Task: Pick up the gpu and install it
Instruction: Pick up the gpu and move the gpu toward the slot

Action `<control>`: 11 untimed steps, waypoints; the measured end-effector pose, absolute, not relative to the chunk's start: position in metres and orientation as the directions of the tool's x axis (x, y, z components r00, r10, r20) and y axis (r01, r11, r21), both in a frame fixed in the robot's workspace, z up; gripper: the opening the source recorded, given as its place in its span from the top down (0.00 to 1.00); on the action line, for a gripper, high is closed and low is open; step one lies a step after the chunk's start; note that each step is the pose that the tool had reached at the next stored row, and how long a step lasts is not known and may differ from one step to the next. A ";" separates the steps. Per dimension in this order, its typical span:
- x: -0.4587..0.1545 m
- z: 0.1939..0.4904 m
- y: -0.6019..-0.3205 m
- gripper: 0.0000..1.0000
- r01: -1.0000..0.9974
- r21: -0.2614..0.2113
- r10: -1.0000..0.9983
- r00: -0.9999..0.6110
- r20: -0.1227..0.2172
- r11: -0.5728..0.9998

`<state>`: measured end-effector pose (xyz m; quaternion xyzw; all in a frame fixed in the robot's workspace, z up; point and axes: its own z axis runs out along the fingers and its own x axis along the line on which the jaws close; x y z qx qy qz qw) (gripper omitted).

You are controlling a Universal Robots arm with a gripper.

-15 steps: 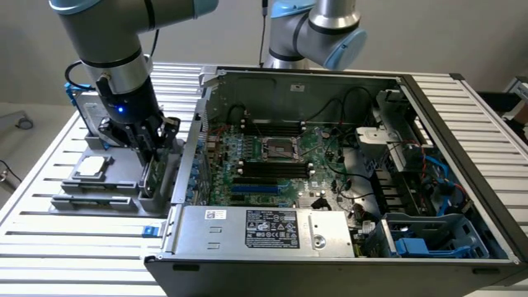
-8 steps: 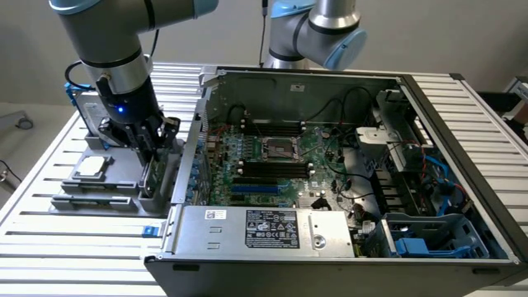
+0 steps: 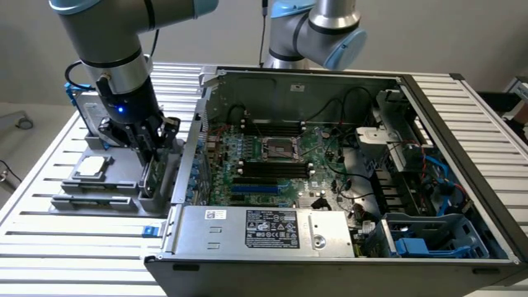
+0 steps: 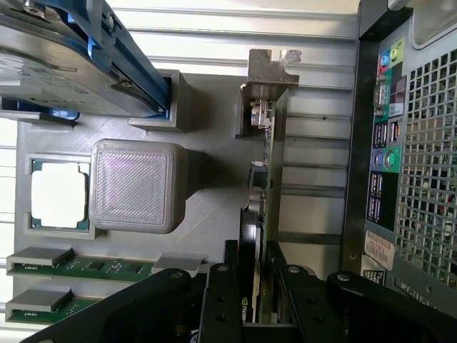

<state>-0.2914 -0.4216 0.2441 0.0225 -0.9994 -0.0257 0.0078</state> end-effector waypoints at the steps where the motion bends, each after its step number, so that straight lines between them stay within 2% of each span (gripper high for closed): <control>1: -0.291 0.244 -0.422 0.73 -0.045 0.052 -0.045 -0.999 0.014 0.998; 11: -0.291 0.244 -0.422 0.73 -0.045 0.052 -0.045 -0.999 0.014 0.998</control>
